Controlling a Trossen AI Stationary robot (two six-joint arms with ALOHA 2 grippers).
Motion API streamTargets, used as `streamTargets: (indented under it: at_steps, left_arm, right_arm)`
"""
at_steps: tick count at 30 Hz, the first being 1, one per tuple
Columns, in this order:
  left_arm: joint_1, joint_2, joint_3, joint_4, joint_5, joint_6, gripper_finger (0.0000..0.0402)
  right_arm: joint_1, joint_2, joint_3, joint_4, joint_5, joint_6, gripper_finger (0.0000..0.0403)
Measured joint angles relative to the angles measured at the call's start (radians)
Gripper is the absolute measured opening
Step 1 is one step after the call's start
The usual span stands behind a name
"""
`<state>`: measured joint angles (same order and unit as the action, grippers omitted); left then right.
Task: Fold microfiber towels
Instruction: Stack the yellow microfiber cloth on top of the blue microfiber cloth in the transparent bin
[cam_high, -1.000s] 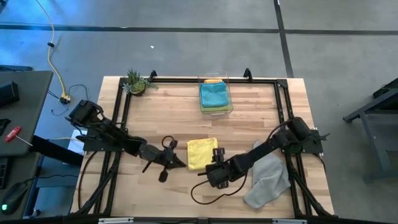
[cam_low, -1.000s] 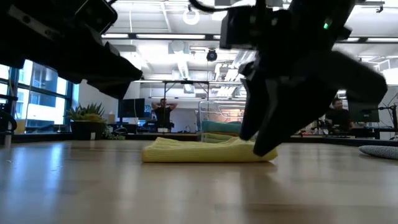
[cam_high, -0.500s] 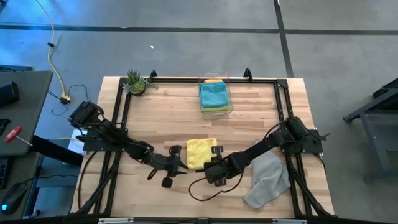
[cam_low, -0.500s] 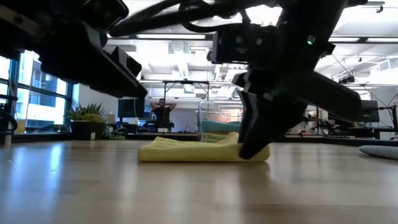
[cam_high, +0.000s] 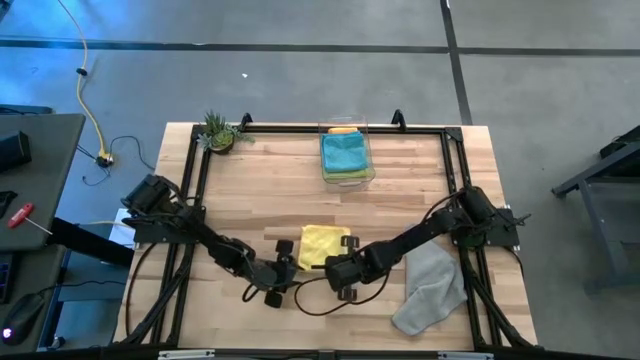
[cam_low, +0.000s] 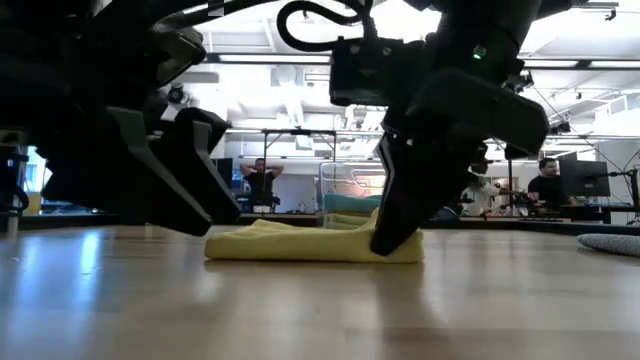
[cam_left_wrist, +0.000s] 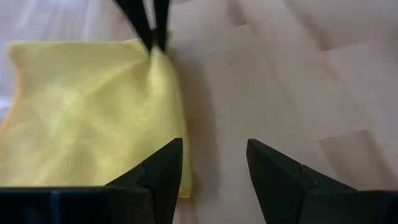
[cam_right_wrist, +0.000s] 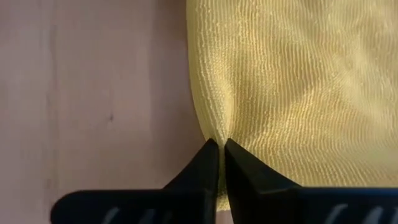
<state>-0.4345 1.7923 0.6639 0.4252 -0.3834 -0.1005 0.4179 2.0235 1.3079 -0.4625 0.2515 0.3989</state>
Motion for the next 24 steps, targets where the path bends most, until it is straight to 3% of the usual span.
streamTargets:
  at_steps: [9, 15, 24]
  left_arm:
    - [-0.026, 0.001, 0.001, -0.018, -0.093, 0.018, 0.017]
    - [-0.032, 0.001, 0.001, -0.018, -0.209, 0.032, 0.017]
    - [-0.041, 0.001, 0.001, -0.047, -0.208, 0.034, 0.017]
  right_arm:
    - [0.0, -0.042, 0.0, 0.048, -0.025, 0.073, 0.0001]
    - [0.0, -0.064, 0.0, 0.08, -0.049, 0.076, 0.0001]
    - [0.0, -0.064, 0.0, 0.107, -0.073, 0.099, 0.0001]
